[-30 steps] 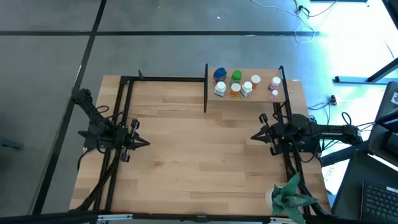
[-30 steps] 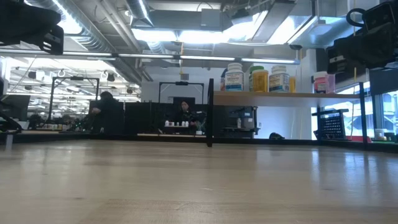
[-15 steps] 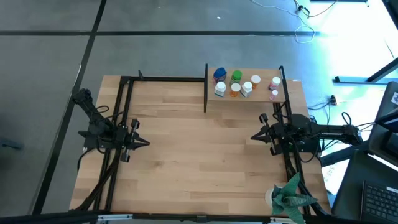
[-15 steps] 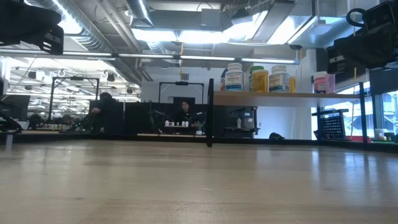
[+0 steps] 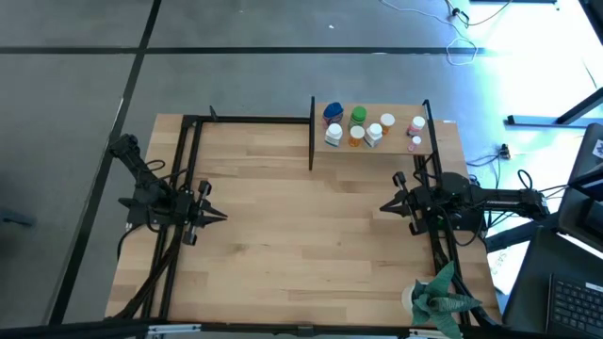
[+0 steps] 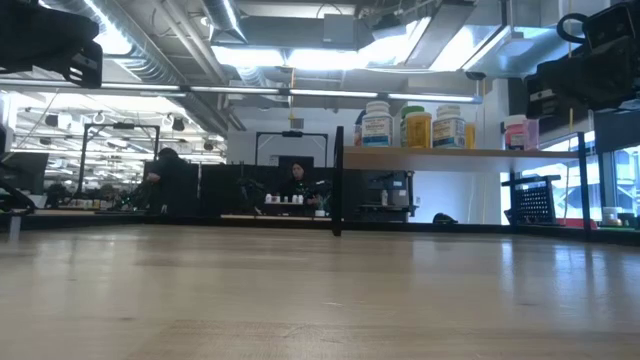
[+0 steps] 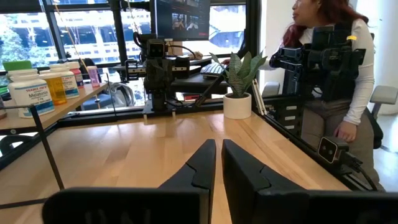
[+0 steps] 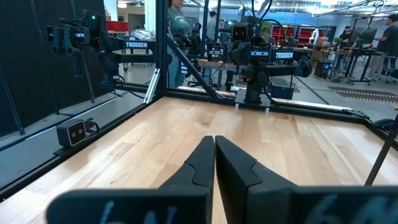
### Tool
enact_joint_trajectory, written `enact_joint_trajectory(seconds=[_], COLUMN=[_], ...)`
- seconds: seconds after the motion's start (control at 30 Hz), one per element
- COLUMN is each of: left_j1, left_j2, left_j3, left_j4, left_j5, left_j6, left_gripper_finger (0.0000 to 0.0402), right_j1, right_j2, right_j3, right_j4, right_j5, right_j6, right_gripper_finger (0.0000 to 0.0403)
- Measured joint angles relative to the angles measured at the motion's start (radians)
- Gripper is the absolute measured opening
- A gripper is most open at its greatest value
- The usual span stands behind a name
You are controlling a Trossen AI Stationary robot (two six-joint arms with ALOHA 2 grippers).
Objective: Pick and place medicine bottles onto shelf by color
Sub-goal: Return to Home Position
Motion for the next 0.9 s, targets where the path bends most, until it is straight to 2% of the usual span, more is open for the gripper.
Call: enact_joint_trajectory(seconds=[0.43, 0.9], left_j1=[0.000, 0.000], left_j2=[0.000, 0.000], left_j3=[0.000, 0.000], left_j4=[0.000, 0.000], left_j5=[0.000, 0.000], left_j6=[0.000, 0.000], left_gripper_finger=[0.0005, 0.0027], right_j1=[0.000, 0.000], right_j2=[0.000, 0.000], right_j3=[0.000, 0.000], right_j4=[0.000, 0.000], right_j5=[0.000, 0.000], right_j6=[0.000, 0.000], right_gripper_finger=[0.0017, 0.0017])
